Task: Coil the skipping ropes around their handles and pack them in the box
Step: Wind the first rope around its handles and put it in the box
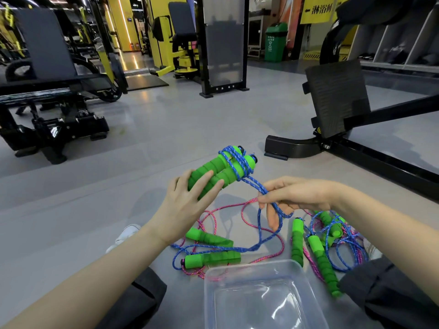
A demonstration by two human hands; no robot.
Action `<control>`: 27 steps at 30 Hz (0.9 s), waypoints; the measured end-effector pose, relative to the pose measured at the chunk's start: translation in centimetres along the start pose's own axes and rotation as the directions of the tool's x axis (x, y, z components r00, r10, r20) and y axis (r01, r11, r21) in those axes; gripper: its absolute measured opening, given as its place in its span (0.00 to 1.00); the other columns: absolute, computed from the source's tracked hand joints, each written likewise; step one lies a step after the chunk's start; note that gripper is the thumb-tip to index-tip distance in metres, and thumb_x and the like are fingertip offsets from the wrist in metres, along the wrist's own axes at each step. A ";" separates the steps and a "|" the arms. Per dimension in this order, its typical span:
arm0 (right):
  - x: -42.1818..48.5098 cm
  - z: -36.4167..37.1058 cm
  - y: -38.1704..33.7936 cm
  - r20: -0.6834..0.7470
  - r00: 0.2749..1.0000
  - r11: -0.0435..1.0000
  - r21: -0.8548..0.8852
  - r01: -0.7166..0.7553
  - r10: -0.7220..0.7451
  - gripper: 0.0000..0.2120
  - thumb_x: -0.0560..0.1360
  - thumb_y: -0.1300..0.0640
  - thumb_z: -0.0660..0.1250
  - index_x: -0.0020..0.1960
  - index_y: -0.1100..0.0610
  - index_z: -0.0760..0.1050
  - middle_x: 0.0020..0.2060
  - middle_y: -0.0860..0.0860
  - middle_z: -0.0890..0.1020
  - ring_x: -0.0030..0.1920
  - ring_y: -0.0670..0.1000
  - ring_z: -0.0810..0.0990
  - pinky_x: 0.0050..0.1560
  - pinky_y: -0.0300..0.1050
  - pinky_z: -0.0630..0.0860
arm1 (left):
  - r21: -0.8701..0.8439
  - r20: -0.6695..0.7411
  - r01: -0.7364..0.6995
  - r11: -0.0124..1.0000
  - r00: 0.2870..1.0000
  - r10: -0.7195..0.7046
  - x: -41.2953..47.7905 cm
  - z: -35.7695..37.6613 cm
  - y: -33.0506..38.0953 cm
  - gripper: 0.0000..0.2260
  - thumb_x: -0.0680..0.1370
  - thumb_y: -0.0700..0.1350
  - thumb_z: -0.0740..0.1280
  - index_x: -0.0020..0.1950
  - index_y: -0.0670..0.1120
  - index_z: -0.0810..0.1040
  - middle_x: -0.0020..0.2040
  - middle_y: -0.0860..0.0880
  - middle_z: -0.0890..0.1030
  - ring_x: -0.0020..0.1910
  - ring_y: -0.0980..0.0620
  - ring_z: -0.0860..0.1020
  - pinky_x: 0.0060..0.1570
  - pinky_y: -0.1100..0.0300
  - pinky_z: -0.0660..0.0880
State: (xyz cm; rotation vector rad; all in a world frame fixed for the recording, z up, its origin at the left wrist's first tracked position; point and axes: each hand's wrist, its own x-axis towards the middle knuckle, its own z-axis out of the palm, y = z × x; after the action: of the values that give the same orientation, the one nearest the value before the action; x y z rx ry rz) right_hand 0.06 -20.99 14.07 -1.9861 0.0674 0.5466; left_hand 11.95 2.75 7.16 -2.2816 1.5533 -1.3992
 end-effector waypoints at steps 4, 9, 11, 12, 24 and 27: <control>-0.7 0.0 -0.9 0.023 1.000 0.965 -0.261 0.009 -0.003 0.07 0.77 0.57 0.63 0.54 0.58 0.72 0.25 0.50 0.79 0.34 0.53 0.77 0.44 0.42 0.71 | 0.033 0.050 -0.038 0.999 0.998 0.036 0.1 -0.2 -0.1 0.26 0.69 0.32 0.58 0.67 0.46 0.67 0.62 0.41 0.69 0.52 0.35 0.73 0.43 0.48 0.74; -0.5 -0.3 -1.8 -0.119 0.979 0.824 -0.562 0.070 -0.164 0.08 0.73 0.65 0.63 0.42 0.53 0.75 0.22 0.45 0.73 0.23 0.41 0.72 0.30 0.34 0.68 | 0.022 0.170 -0.142 0.990 0.976 0.136 0.4 -0.5 0.6 0.27 0.77 0.33 0.36 0.65 0.44 0.69 0.59 0.40 0.77 0.46 0.34 0.77 0.39 0.49 0.75; -0.4 -0.6 -2.0 -0.207 0.936 0.760 -0.643 0.089 -0.284 0.10 0.72 0.64 0.64 0.38 0.50 0.77 0.24 0.46 0.71 0.24 0.44 0.68 0.30 0.36 0.65 | 0.020 0.210 -0.218 0.976 0.955 0.209 0.5 -0.7 0.7 0.25 0.77 0.34 0.41 0.66 0.45 0.69 0.59 0.40 0.78 0.47 0.35 0.78 0.40 0.49 0.75; -0.4 -0.8 -1.9 -0.241 0.908 0.739 -0.666 0.103 -0.344 0.11 0.71 0.64 0.64 0.37 0.51 0.79 0.25 0.48 0.72 0.26 0.46 0.68 0.31 0.39 0.66 | 0.014 0.211 -0.262 0.965 0.944 0.253 0.5 -0.7 0.8 0.24 0.76 0.34 0.44 0.66 0.45 0.69 0.60 0.41 0.77 0.48 0.35 0.77 0.41 0.49 0.75; -0.1 -3.0 0.8 -0.350 0.691 0.519 -0.853 0.044 -0.633 0.09 0.75 0.57 0.64 0.53 0.49 0.78 0.44 0.50 0.85 0.46 0.56 0.81 0.44 0.53 0.77 | -0.072 -0.041 -0.451 0.890 0.893 0.449 0.9 -1.7 0.4 0.17 0.82 0.35 0.52 0.67 0.47 0.69 0.62 0.43 0.75 0.53 0.34 0.77 0.47 0.47 0.73; -0.6 -2.9 0.3 -0.307 0.611 0.418 -0.907 0.043 -0.729 0.13 0.78 0.47 0.59 0.52 0.53 0.78 0.41 0.49 0.85 0.42 0.56 0.82 0.37 0.47 0.75 | -0.103 -0.120 -0.452 0.886 0.890 0.440 1.2 -2.0 1.0 0.14 0.83 0.39 0.54 0.67 0.48 0.69 0.64 0.44 0.72 0.55 0.34 0.74 0.48 0.47 0.73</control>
State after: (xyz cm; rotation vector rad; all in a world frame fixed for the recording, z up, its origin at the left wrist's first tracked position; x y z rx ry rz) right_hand 0.43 -23.73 15.11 -2.9401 -0.3393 -0.7388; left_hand 9.94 2.19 8.66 -1.7602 2.0828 -1.3204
